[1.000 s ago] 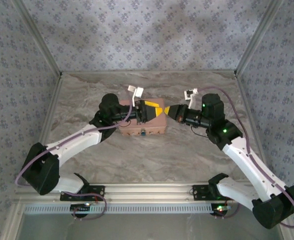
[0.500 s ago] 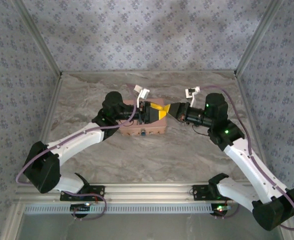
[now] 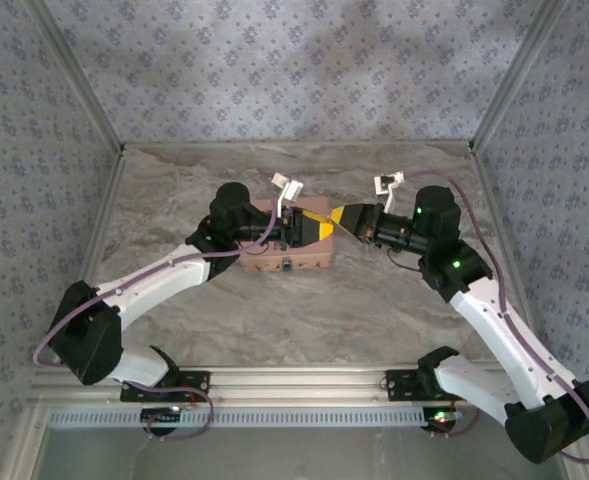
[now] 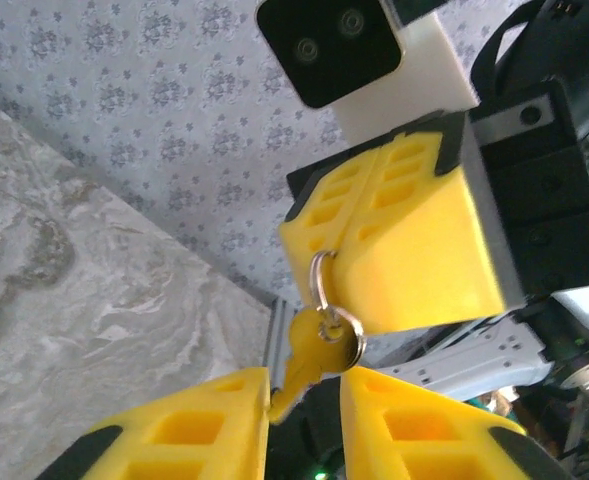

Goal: Unlock a padlock with a key

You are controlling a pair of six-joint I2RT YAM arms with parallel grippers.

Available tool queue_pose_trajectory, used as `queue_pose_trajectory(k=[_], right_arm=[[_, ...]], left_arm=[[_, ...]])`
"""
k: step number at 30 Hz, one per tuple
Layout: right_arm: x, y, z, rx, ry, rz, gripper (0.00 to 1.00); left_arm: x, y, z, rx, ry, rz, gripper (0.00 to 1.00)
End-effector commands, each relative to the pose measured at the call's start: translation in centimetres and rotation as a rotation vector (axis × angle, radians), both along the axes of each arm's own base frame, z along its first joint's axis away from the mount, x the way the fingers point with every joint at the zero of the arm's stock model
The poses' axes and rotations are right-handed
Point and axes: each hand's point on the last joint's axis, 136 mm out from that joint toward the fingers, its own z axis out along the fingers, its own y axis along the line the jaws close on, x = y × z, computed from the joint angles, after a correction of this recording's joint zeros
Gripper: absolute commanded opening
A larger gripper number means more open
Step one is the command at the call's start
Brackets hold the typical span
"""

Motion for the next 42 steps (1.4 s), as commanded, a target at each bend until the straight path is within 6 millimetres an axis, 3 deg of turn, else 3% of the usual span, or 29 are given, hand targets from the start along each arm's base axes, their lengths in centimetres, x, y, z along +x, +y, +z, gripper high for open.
queue_pose_trajectory(k=[1, 8, 13, 16, 26, 42], right_arm=[[-0.6, -0.1, 0.8, 0.015, -0.021, 0.023, 0.0], [-0.6, 0.0, 0.2, 0.001, 0.001, 0.028, 0.0], [-0.6, 0.0, -0.6, -0.027, 0.034, 0.028, 0.0], [-0.6, 0.0, -1.1, -0.04, 0.052, 0.026, 0.0], [-0.4, 0.0, -0.9, -0.035, 0.049, 0.018, 0.0], [-0.4, -0.1, -0.5, -0.024, 0.038, 0.017, 0.0]], left_arm=[[0.1, 0.4, 1.8, -0.012, -0.053, 0.023, 0.36], [0.7, 0.8, 1.8, -0.006, -0.057, 0.062, 0.43], [1.2, 1.1, 2.3, -0.016, -0.07, 0.089, 0.64], [1.2, 1.0, 2.5, -0.018, -0.076, 0.082, 0.67], [0.8, -0.1, 2.1, -0.008, -0.068, 0.037, 0.37], [1.0, -0.5, 2.0, 0.012, -0.071, 0.031, 0.0]])
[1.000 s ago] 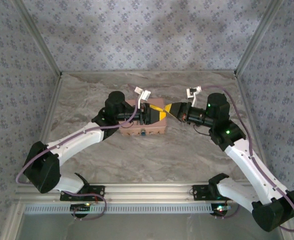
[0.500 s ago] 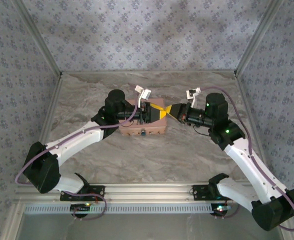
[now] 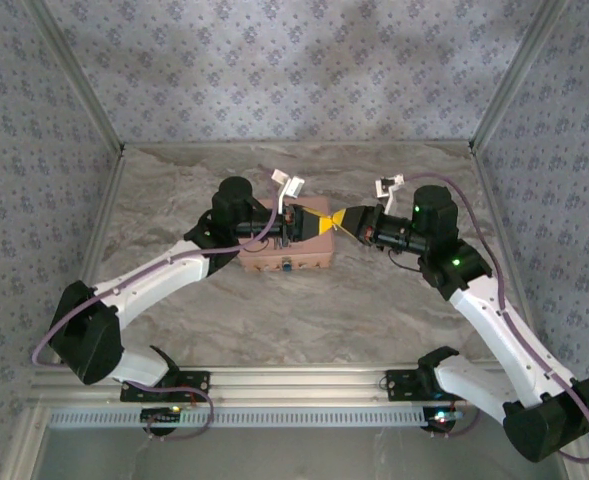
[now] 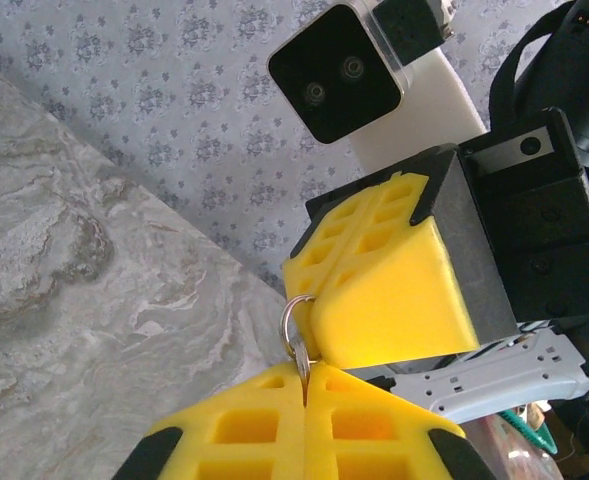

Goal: Unlock a padlock with a key

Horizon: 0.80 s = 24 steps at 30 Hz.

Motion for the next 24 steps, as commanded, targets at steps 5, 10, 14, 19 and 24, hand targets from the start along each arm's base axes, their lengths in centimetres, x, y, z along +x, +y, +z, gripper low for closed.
queue_pose_trajectory(k=[5, 10, 14, 19, 24], right_arm=[[-0.9, 0.0, 1.0, 0.001, -0.037, 0.04, 0.0], [-1.0, -1.1, -0.4, -0.063, -0.06, 0.048, 0.23], [-1.1, -1.7, -0.3, -0.069, -0.105, 0.078, 0.38], [-2.2, -1.0, 1.8, 0.015, -0.209, 0.195, 0.36], [-3.4, -0.5, 2.7, 0.04, -0.266, 0.27, 0.39]], left_arm=[[-0.1, -0.2, 1.8, 0.008, -0.068, -0.007, 0.0], [-0.7, 0.1, 0.8, 0.098, -0.061, -0.031, 0.0], [-1.8, 0.5, 0.3, 0.17, -0.042, -0.095, 0.0], [-4.1, 0.8, 1.4, 0.155, -0.031, -0.22, 0.0], [-5.6, 1.1, 2.7, 0.134, -0.031, -0.303, 0.0]])
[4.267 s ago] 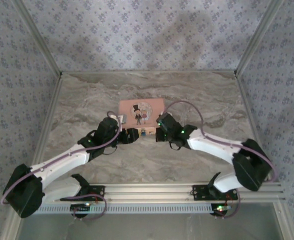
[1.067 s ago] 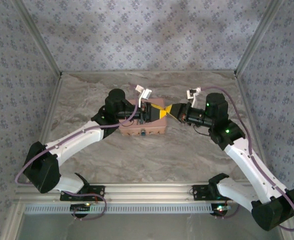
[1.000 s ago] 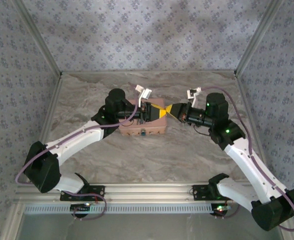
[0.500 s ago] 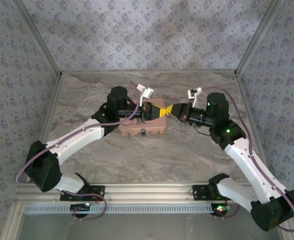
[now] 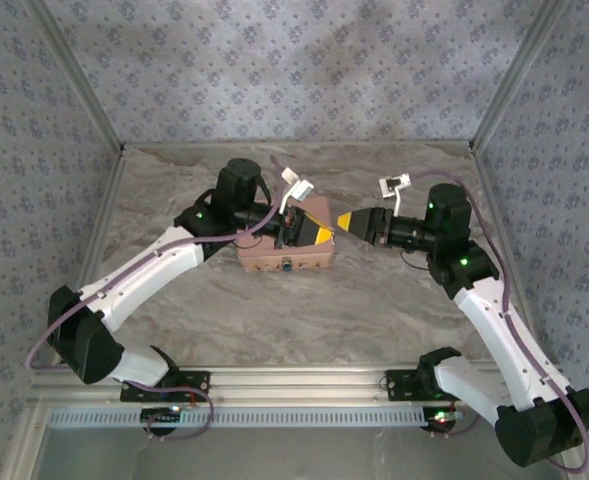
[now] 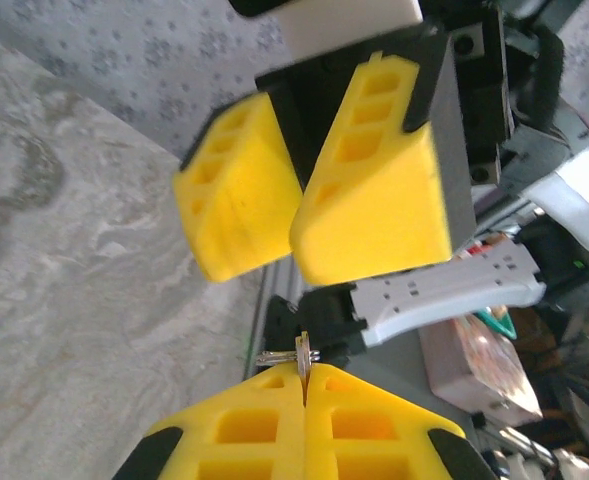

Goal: Unlock a padlock with a key

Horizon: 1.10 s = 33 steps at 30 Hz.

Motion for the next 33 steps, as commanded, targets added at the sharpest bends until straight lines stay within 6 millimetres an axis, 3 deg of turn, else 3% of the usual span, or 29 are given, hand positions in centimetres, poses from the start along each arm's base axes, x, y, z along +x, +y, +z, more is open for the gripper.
queue_pose_trajectory(k=[1, 11, 22, 29, 33], right_arm=[[-1.9, 0.5, 1.6, 0.035, -0.099, 0.106, 0.39], [-4.1, 2.1, 1.1, 0.011, -0.12, 0.211, 0.41], [-5.4, 3.1, 1.2, -0.001, -0.147, 0.279, 0.01], [-4.8, 3.0, 1.3, -0.007, -0.167, 0.247, 0.0], [-3.8, 2.5, 1.4, 0.02, -0.158, 0.203, 0.0]], left_arm=[[-1.9, 0.4, 1.8, -0.028, -0.013, -0.103, 0.0], [-2.2, 0.5, 2.3, -0.035, -0.021, -0.117, 0.0], [-2.0, 0.6, 2.1, -0.03, -0.011, -0.123, 0.0], [-1.6, 0.9, 2.2, -0.033, -0.009, -0.103, 0.0], [-1.1, 1.7, 2.5, -0.068, -0.008, -0.063, 0.18]])
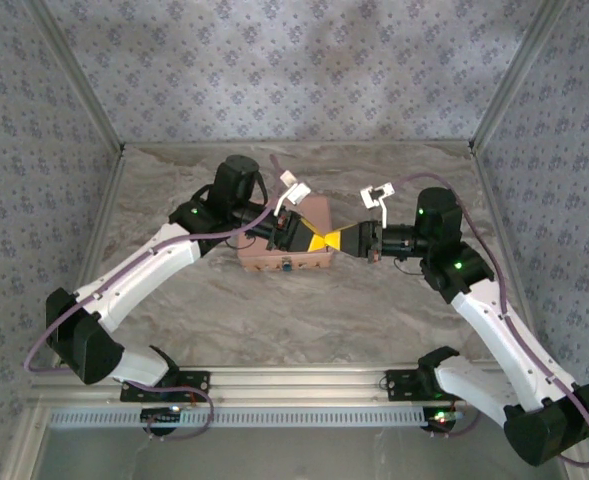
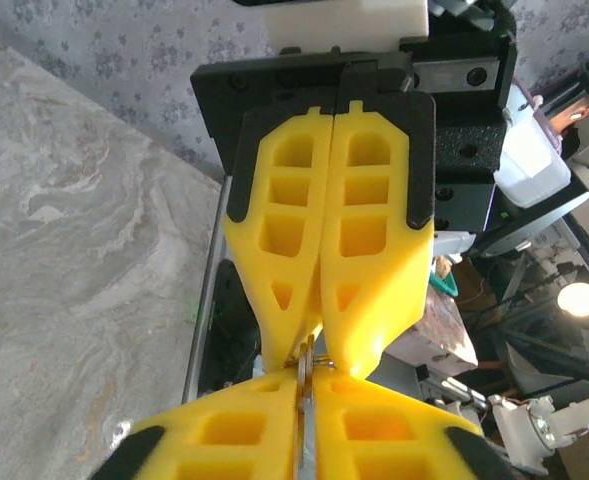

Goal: Unlock a padlock with a key

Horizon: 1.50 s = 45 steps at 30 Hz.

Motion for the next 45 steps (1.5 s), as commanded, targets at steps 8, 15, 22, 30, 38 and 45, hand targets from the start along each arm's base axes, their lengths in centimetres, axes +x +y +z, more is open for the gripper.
queue_pose_trajectory(k=[8, 15, 22, 30, 38, 45], right_arm=[[0.9, -0.7, 1.4, 0.048, -0.034, -0.053, 0.0], [1.5, -1.3, 2.0, 0.066, -0.072, -0.124, 0.0], [1.5, -0.7, 2.5, 0.098, -0.073, -0.111, 0.0], [1.3, -0.4, 2.4, 0.098, -0.075, -0.104, 0.0], [1.0, -0.4, 1.5, 0.064, -0.07, -0.095, 0.06], [2.5, -2.5, -1.4, -0.139, -0.116, -0.215, 0.49]], left_arm=[[0.8, 1.8, 2.0, -0.092, -0.052, 0.077, 0.25], [1.4, 1.7, 2.4, -0.124, -0.048, 0.114, 0.42], [1.3, 1.0, 1.9, -0.127, -0.03, 0.106, 0.5], [1.0, 0.4, 2.5, -0.135, -0.041, 0.074, 0.3], [1.0, 0.7, 2.2, -0.111, -0.073, 0.091, 0.0], [1.0, 1.3, 0.1, 0.049, -0.08, 0.089, 0.0]])
